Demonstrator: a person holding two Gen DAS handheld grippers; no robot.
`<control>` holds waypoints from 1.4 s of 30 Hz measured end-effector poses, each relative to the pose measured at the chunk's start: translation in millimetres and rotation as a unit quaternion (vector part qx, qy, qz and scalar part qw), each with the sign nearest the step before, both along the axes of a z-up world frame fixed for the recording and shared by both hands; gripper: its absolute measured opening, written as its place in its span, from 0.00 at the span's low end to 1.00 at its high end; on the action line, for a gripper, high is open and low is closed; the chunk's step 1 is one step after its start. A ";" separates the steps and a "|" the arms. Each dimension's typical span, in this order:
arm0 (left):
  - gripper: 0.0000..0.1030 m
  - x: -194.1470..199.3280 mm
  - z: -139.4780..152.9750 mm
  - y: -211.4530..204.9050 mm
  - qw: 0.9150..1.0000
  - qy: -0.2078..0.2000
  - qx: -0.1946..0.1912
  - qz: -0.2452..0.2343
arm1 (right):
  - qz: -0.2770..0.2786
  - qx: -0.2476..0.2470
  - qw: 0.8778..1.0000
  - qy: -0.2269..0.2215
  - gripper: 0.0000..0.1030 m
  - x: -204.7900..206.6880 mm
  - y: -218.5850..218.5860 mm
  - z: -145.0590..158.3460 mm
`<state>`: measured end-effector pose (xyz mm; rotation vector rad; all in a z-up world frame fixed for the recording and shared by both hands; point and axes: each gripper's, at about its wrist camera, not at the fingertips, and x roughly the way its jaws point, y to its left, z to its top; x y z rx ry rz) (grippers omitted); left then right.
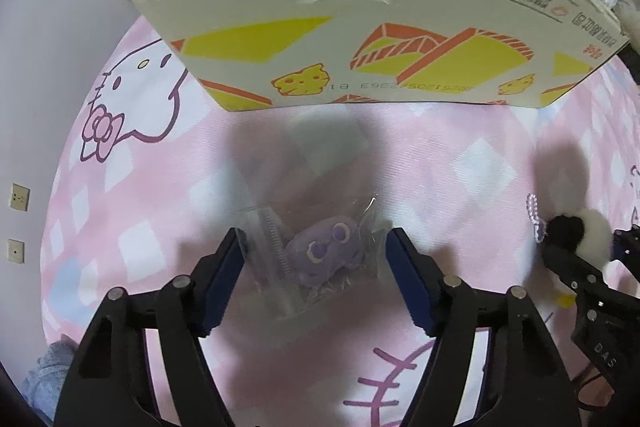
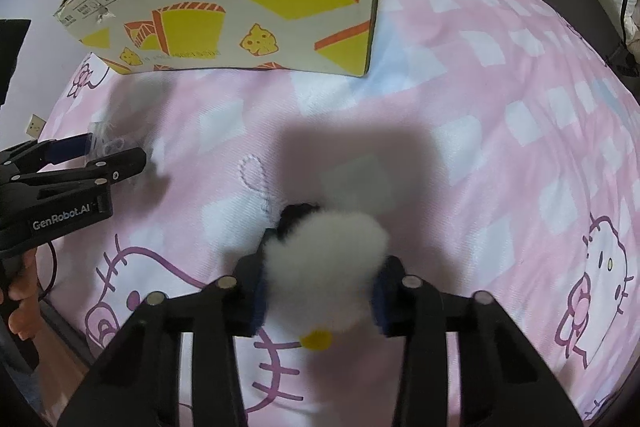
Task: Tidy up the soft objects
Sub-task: 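Close left gripper on clear bag with purple toy while right grips white penguin plush, then lift the clear bag with left gripper while right carries the penguin over the box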
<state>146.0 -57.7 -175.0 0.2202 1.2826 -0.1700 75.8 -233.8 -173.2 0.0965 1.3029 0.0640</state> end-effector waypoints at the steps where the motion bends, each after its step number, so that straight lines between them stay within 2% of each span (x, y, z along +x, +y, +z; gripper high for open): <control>1: 0.66 -1.3 1.1 0.2 1.000 -0.002 -0.001 0.001 | 0.000 0.001 1.000 0.000 0.41 0.6 0.6 0.0; 8: 0.65 -3.0 2.7 1.7 1.000 0.001 -0.010 0.009 | -0.002 0.006 1.000 0.001 0.41 1.8 -1.1 2.4; 14: 0.63 -2.4 5.9 15.4 1.000 0.005 -0.015 0.016 | -0.013 0.016 1.000 -0.020 0.40 1.6 -10.0 11.0; 15: 0.59 -1.8 5.7 18.6 1.000 0.004 -0.016 0.017 | -0.014 0.018 0.999 -0.025 0.40 1.3 -11.3 12.7; 16: 0.50 -2.8 6.7 20.4 1.000 0.002 -0.020 0.018 | -0.017 0.021 0.999 -0.031 0.40 0.9 -12.6 15.3; 18: 0.50 1.3 9.0 21.9 0.999 0.003 -0.033 0.026 | -0.020 0.026 0.999 -0.041 0.40 0.6 -14.9 19.1; 23: 0.42 4.6 10.2 35.8 0.998 0.004 -0.051 0.043 | -0.023 0.034 0.998 -0.048 0.40 2.2 -18.9 22.3; 26: 0.31 3.5 19.0 41.3 0.997 -0.008 -0.069 0.046 | -0.019 0.033 0.998 -0.048 0.40 3.2 -19.2 21.6; 28: 0.19 3.1 24.1 46.6 0.996 -0.013 -0.080 0.047 | -0.019 0.035 0.998 -0.052 0.40 1.1 -19.0 21.2; 31: 0.11 -2.7 34.7 51.0 0.992 -0.026 -0.106 0.056 | -0.018 0.034 0.997 -0.067 0.40 1.3 -16.8 25.6; 37: 0.05 -22.0 61.2 51.1 0.990 -0.073 -0.117 0.027 | -0.019 0.037 0.992 -0.120 0.40 -3.8 -19.8 44.6; 42: 0.04 -33.7 79.5 29.8 0.988 -0.106 -0.114 0.005 | -0.016 0.039 0.985 -0.169 0.40 -8.2 -20.1 63.1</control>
